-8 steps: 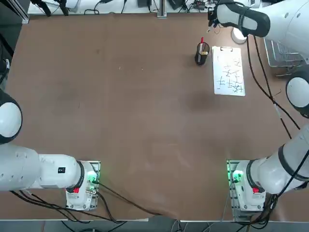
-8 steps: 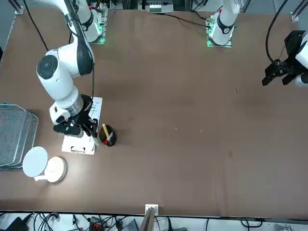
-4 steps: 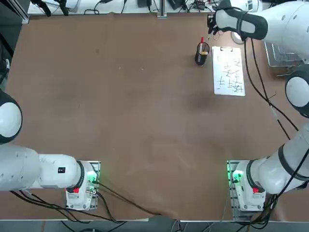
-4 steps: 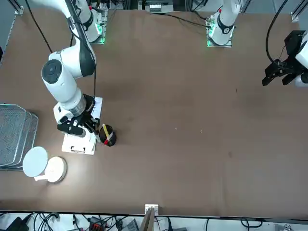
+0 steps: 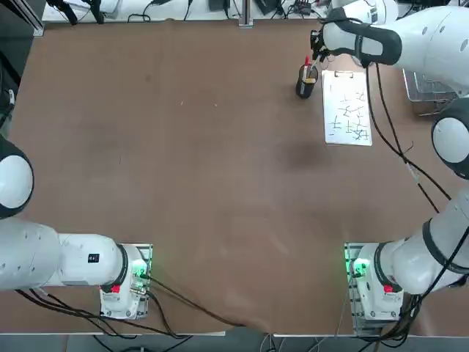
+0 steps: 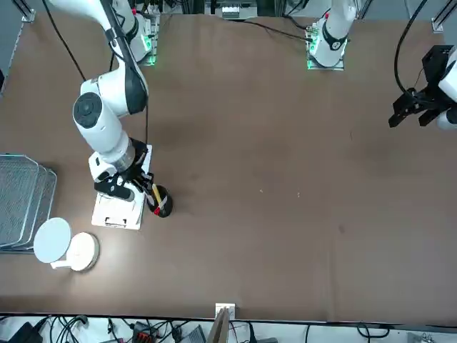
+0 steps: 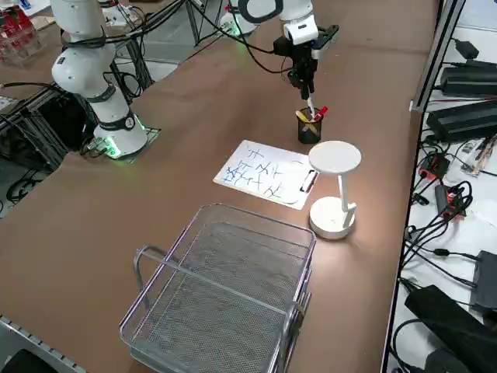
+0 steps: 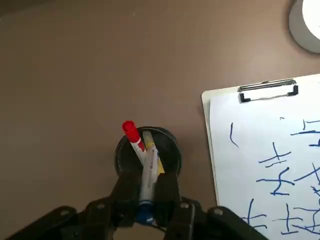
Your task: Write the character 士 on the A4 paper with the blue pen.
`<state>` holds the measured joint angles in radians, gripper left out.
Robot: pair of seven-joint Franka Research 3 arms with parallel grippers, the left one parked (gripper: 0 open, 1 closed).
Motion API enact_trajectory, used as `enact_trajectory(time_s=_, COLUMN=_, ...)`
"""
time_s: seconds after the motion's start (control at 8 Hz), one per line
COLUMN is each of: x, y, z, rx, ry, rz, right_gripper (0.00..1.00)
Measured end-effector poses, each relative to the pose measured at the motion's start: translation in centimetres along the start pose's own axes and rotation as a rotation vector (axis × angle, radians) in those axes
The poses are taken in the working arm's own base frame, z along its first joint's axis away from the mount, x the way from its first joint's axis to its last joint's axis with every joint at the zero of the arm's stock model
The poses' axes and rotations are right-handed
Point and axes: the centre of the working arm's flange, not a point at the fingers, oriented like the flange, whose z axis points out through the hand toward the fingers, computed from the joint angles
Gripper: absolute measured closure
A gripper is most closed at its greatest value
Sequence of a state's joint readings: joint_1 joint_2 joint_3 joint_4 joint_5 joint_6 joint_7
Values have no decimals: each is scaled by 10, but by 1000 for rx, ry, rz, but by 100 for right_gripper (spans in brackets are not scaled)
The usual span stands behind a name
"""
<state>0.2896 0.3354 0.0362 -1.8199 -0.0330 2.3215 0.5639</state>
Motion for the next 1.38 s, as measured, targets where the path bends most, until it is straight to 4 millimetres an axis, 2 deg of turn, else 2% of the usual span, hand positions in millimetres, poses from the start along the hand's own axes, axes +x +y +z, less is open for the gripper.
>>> enact_trajectory(time_s=0.25, x=-2, y=1, z=3, rx=-7, ry=-12, rz=1, right_gripper=79)
enact_trajectory(time_s=0.88, x=-10, y=13, z=45, rx=-41, ry=-72, rz=-26, right_gripper=79)
enact_trajectory(time_s=1.38, x=-7, y=11, z=52, rx=-23, ry=-43, rz=-56, right_gripper=79)
